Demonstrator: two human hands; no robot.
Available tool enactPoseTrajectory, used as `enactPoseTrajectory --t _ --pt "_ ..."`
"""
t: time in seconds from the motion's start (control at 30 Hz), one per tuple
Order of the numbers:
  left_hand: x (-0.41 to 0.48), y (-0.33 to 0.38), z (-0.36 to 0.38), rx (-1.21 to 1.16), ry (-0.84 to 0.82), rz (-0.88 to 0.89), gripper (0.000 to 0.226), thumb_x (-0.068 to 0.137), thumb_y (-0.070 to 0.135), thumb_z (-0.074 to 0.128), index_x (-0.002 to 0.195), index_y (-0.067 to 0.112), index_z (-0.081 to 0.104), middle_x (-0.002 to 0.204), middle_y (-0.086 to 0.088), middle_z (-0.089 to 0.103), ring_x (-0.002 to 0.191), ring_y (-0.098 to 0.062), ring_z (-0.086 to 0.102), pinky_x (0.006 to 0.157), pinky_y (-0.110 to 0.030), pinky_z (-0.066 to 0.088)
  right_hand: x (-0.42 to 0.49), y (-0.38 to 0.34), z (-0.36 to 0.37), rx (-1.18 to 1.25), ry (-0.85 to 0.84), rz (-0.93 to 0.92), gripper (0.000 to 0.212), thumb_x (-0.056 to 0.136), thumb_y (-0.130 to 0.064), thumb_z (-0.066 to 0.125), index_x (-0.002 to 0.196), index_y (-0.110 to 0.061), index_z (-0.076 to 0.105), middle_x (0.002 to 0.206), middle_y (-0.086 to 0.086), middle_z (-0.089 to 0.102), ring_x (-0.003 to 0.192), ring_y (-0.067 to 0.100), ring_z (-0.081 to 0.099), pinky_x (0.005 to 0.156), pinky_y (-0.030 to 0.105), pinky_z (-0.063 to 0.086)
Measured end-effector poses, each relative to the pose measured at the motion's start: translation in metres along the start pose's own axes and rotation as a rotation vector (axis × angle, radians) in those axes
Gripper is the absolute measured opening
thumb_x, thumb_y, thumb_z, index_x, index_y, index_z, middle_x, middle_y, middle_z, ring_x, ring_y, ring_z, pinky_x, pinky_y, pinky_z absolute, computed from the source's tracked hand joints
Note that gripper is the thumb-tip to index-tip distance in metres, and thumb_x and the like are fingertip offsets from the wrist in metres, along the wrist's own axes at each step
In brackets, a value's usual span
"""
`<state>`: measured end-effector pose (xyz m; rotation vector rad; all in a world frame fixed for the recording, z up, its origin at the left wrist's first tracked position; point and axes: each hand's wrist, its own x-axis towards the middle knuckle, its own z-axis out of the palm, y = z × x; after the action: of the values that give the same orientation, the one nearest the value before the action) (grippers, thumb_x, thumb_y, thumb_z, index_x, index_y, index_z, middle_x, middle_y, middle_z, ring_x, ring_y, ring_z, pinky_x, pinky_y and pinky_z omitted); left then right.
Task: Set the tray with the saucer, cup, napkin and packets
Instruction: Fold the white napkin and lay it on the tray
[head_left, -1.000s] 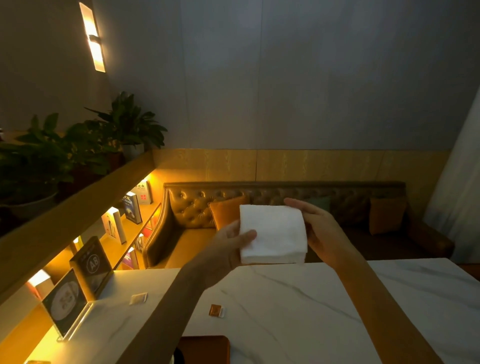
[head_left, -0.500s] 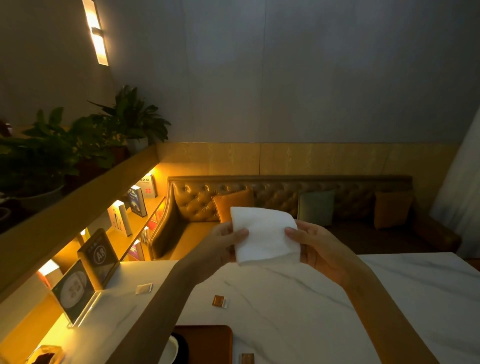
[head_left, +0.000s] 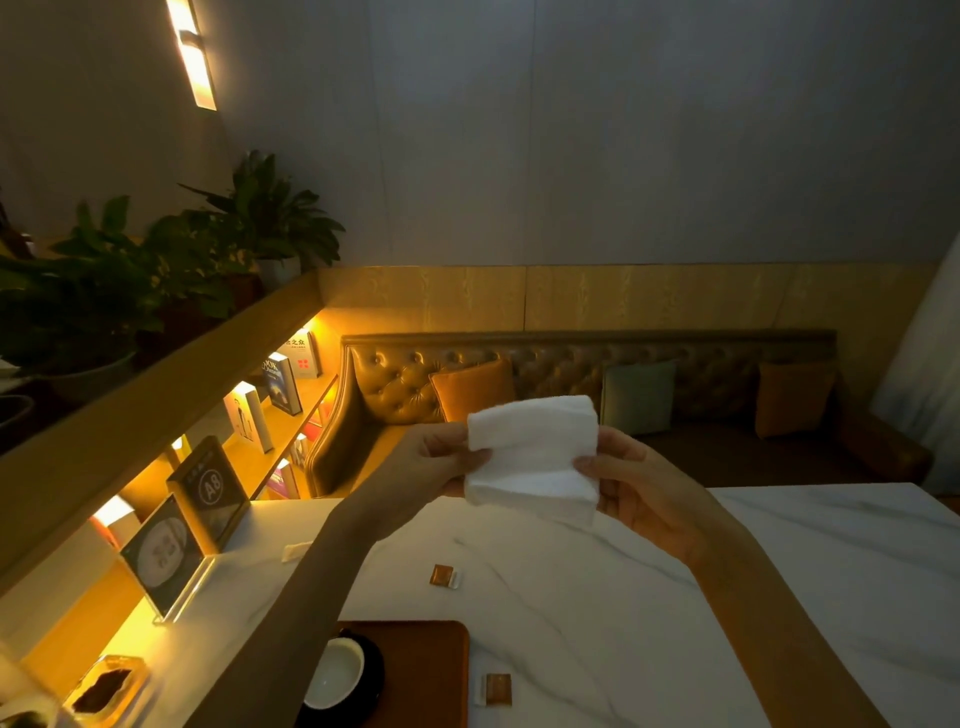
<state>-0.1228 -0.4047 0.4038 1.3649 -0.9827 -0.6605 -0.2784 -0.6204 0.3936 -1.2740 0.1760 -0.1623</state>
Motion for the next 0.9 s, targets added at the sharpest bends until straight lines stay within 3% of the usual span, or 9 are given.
enactPoseTrajectory --t 0.13,0.3,0.5,0.6,0.7,0.77,0.83,0.9 --pt "-0.003 -0.004 0.002 0.058 -0.012 0.101 0.049 0.097 -0.002 0.042 0.109 0.035 0.073 0.121 0.015 0.066 0.113 -0.011 0.062 0.080 -0.025 0.057 -0.005 0.005 0.006 -0.033 0.056 -0.090 0.029 0.075 -0.019 0.068 0.103 -0.027 0.071 0.108 0.004 0.071 0.104 0.024 0.068 0.078 0.034 0.059" --pt "-0.010 -0.001 0.000 0.106 -0.069 0.199 0.043 0.097 -0.006 0.039 0.109 0.019 0.072 0.136 0.002 0.056 0.117 -0.025 0.060 0.070 -0.032 0.061 -0.011 0.002 0.013 -0.088 0.001 -0.153 0.015 0.074 -0.016 0.065 0.082 -0.027 0.071 0.100 -0.010 0.070 0.103 0.024 0.063 0.073 0.031 0.058" --pt "-0.023 0.011 0.001 0.260 -0.157 0.290 0.051 0.090 -0.006 0.045 0.102 0.035 0.074 0.132 0.013 0.055 0.123 -0.011 0.053 0.083 -0.025 0.057 -0.009 0.007 0.017 -0.132 0.034 -0.189 0.015 0.072 -0.014 0.065 0.077 -0.027 0.071 0.105 -0.007 0.068 0.107 0.029 0.060 0.071 0.028 0.058" --pt "-0.030 0.008 -0.003 0.239 -0.160 0.206 0.047 0.090 -0.006 0.047 0.108 0.030 0.072 0.137 0.017 0.051 0.128 -0.011 0.048 0.085 -0.027 0.056 -0.004 0.015 0.018 -0.134 0.036 -0.172 0.027 0.081 -0.004 0.058 0.083 -0.025 0.074 0.110 -0.003 0.069 0.104 0.025 0.065 0.072 0.027 0.058" --pt "-0.043 0.002 -0.007 -0.112 -0.187 0.072 0.036 0.085 0.007 0.056 0.114 0.022 0.070 0.143 0.011 0.047 0.129 -0.020 0.051 0.084 -0.029 0.055 -0.001 0.023 0.016 0.012 -0.020 -0.083 0.031 0.082 -0.005 0.054 0.105 -0.015 0.072 0.120 0.014 0.065 0.107 0.029 0.066 0.076 0.030 0.059" --pt "-0.052 -0.004 -0.009 -0.281 -0.132 0.048 0.040 0.084 0.005 0.062 0.121 0.018 0.066 0.141 0.001 0.052 0.127 -0.023 0.053 0.089 -0.029 0.054 -0.002 0.026 0.015 0.158 -0.133 -0.036 0.035 0.086 -0.004 0.051 0.115 -0.011 0.068 0.123 0.016 0.064 0.113 0.029 0.064 0.081 0.030 0.059" --pt "-0.058 -0.013 -0.008 -0.243 0.017 0.054 0.043 0.085 0.001 0.065 0.124 0.018 0.062 0.129 -0.002 0.062 0.124 -0.022 0.057 0.088 -0.027 0.055 0.000 0.030 0.020 0.184 -0.231 -0.046 0.040 0.089 -0.005 0.054 0.127 -0.012 0.059 0.132 0.014 0.059 0.121 0.030 0.058 0.089 0.032 0.056" --pt "-0.062 -0.021 -0.007 -0.100 0.172 0.043 0.045 0.081 0.000 0.069 0.120 0.022 0.062 0.117 0.005 0.068 0.118 -0.019 0.062 0.083 -0.026 0.057 0.004 0.037 0.030 0.060 -0.241 -0.081 0.054 0.082 -0.012 0.069 0.134 -0.017 0.052 0.135 0.012 0.057 0.124 0.030 0.055 0.091 0.034 0.055"
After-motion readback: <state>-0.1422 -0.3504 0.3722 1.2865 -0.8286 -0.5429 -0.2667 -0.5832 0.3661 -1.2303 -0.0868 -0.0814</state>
